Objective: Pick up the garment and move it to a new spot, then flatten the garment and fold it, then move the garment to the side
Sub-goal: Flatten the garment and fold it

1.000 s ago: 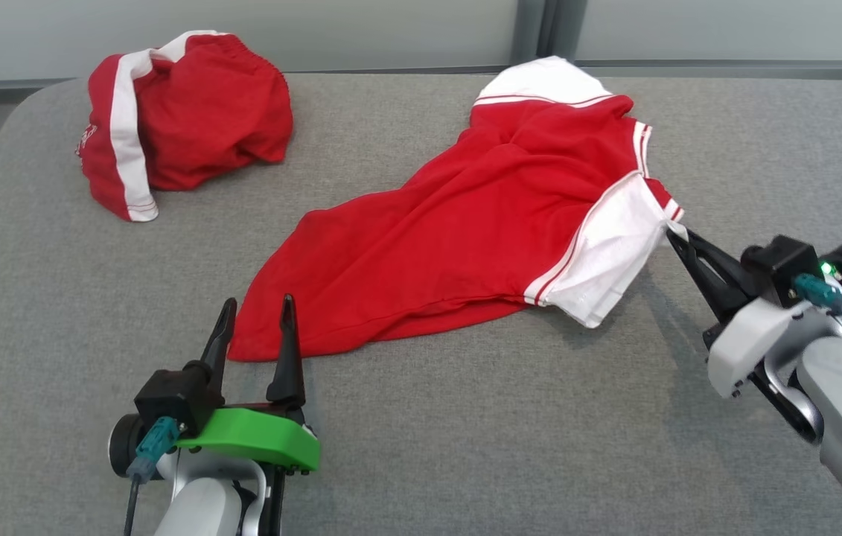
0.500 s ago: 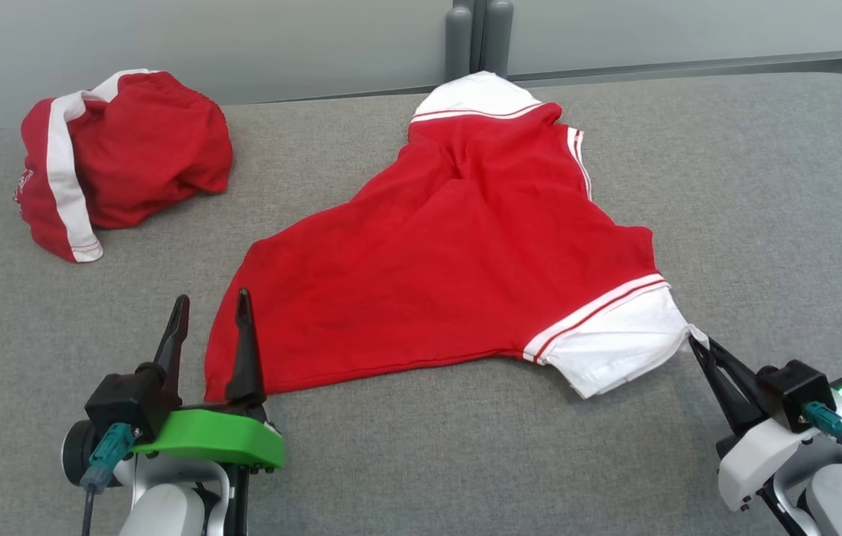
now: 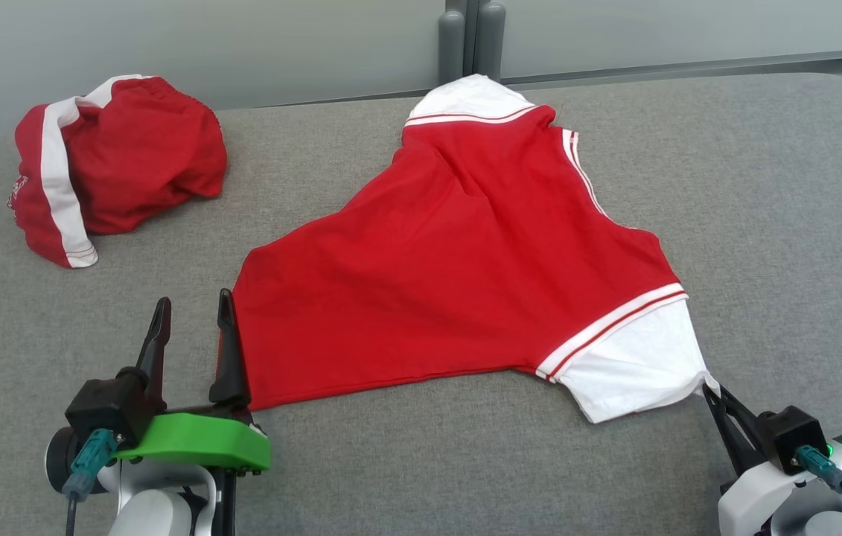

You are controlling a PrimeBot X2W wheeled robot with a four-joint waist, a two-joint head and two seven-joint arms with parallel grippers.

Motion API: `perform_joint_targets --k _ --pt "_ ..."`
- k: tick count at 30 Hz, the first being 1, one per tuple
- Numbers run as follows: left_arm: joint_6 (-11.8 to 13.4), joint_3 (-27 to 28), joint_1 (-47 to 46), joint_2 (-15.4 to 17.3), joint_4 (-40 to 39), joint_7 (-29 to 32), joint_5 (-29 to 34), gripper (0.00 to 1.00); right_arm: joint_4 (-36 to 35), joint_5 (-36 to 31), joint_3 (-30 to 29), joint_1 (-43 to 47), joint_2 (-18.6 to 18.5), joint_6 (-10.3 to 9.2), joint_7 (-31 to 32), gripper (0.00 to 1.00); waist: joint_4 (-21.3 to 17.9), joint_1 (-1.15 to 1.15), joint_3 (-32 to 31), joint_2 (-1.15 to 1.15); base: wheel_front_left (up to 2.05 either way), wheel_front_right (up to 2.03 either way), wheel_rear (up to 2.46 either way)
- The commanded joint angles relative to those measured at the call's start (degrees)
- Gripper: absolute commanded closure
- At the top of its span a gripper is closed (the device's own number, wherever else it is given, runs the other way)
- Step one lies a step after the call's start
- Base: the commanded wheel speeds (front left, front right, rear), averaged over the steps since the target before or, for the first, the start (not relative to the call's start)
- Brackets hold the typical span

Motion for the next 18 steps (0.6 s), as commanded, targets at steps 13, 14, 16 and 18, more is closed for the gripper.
perform_joint_targets --k 13,14,16,18 --pt "-1.0 -0.6 1.2 -1.2 2.4 -1.5 -1.4 0.00 0.9 -2.7 -3.1 1.8 3.1 -0.08 -0.4 0.00 -2.6 0.00 -0.4 0.61 0.00 0.00 0.00" --pt "-1.0 -0.6 1.2 -1.2 2.7 -1.7 -1.4 0.00 0.7 -2.9 -3.4 2.0 3.0 -0.08 -0.4 0.00 -2.7 0.00 -0.4 0.61 0.00 0.00 0.00" --pt "-1.2 -0.5 1.3 -1.3 3.1 -1.9 -1.5 0.00 0.1 -3.2 -4.1 2.4 2.9 -0.08 -0.4 0.00 -3.0 0.00 -0.5 0.61 0.00 0.00 0.00" --pt "-1.5 -0.4 1.4 -1.4 3.6 -2.2 -1.7 0.00 -0.7 -3.3 -4.8 2.7 2.7 -0.08 -0.4 0.00 -3.3 0.00 -0.7 0.61 0.00 0.00 0.00"
